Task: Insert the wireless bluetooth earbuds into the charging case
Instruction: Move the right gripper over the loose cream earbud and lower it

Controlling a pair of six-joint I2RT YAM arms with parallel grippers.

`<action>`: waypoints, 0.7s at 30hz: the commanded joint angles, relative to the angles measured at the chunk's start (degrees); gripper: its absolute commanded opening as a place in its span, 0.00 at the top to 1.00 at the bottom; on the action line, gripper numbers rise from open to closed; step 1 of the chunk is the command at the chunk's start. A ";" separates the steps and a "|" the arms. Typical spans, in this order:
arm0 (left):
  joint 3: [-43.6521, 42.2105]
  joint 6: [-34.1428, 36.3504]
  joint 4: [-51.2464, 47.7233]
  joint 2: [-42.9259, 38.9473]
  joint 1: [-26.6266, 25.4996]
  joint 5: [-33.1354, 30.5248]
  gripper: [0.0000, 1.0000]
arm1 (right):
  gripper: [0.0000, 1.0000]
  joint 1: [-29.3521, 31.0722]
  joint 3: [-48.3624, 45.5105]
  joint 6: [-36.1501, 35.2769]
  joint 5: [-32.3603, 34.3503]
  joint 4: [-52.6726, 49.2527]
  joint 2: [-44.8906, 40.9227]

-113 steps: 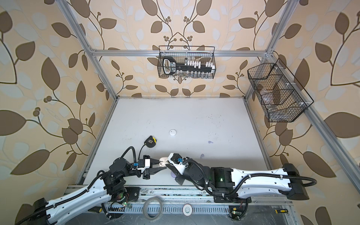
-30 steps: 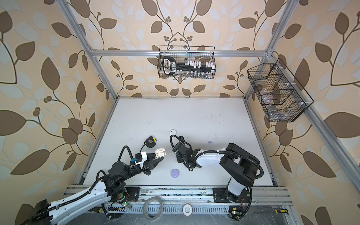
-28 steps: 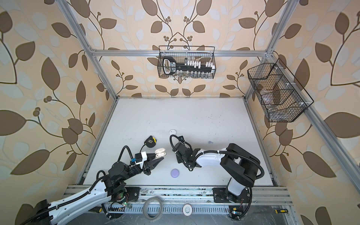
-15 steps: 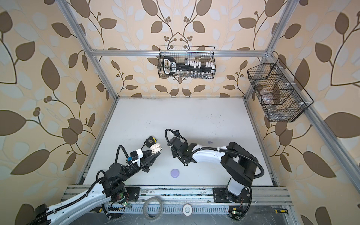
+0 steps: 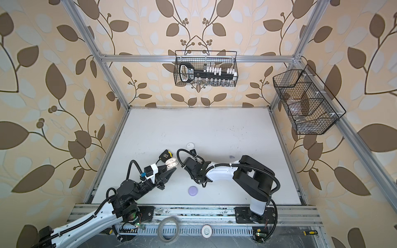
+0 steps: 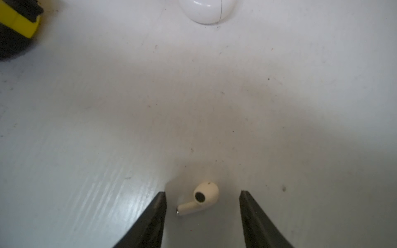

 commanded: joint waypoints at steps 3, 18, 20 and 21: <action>1.88 0.93 1.34 -0.70 0.19 0.82 1.00 | 0.55 -1.01 -3.25 0.86 0.38 -1.11 -1.56; 1.92 1.07 1.22 -0.65 0.19 0.90 1.00 | 0.58 -2.35 -5.22 0.49 -2.83 1.57 -6.50; 1.88 1.10 1.20 -0.71 0.19 0.91 1.00 | 0.56 -2.73 -4.53 0.38 -4.03 2.11 -6.40; 1.89 1.15 1.21 -0.71 0.19 0.98 1.00 | 0.55 -2.79 -4.02 0.37 -4.34 2.09 -6.15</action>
